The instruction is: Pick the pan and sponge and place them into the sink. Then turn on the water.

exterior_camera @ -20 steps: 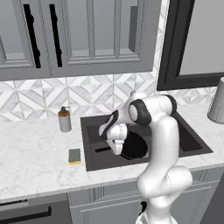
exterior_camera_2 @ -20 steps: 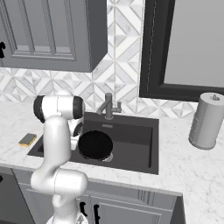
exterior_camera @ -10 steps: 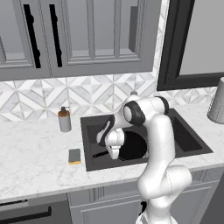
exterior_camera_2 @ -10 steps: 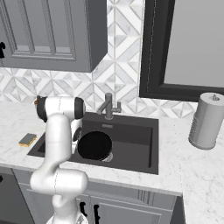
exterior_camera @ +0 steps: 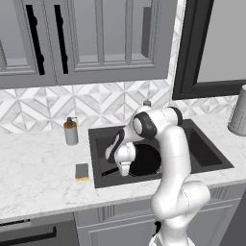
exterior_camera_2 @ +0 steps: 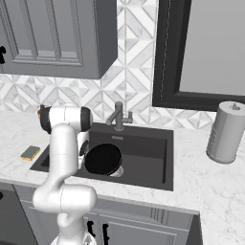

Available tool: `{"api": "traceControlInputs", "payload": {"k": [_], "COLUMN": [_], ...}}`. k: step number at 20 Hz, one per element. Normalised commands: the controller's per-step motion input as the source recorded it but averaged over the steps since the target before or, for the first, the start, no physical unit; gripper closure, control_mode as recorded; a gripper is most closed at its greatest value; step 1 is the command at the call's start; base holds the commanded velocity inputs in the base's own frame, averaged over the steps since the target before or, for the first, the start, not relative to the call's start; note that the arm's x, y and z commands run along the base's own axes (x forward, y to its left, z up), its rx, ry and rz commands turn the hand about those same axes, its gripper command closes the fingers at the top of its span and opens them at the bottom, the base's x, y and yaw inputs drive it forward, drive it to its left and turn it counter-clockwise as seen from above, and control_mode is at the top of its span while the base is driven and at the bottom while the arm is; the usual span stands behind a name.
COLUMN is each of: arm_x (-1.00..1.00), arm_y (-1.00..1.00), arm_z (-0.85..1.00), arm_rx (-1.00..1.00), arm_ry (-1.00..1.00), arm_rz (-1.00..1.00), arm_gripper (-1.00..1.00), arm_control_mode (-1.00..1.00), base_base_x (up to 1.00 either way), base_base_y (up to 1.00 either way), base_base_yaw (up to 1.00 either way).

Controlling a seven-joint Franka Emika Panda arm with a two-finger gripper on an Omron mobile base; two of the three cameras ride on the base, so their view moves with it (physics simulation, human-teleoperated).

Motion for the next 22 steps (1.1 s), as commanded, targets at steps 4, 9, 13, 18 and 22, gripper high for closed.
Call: {"api": "traceControlInputs", "payload": {"k": [4, 9, 13, 18, 22], "arm_x": [0.00, 0.00, -0.06, -0.38, -0.74], "arm_y": [0.00, 0.00, 0.04, 0.09, 0.10], "arm_z": [0.09, 0.49, 0.96, 0.97, 0.99], "arm_rx": [0.00, 0.00, 0.00, 0.00, -0.01], "arm_ry": [0.00, 0.00, -0.03, -0.06, -0.17], "arm_rz": [0.00, -0.04, -0.09, -0.03, 0.00], "arm_gripper": [-1.00, -1.00, -1.00, -1.00, -1.00], "arm_control_mode": [-1.00, -1.00, -1.00, -1.00, -1.00], "base_base_x": [0.00, 0.00, 0.00, 0.00, 0.00], "base_base_y": [0.00, 0.00, 0.00, 0.00, 0.00], "base_base_yaw": [0.00, 0.00, 0.00, 0.00, 0.00]}}
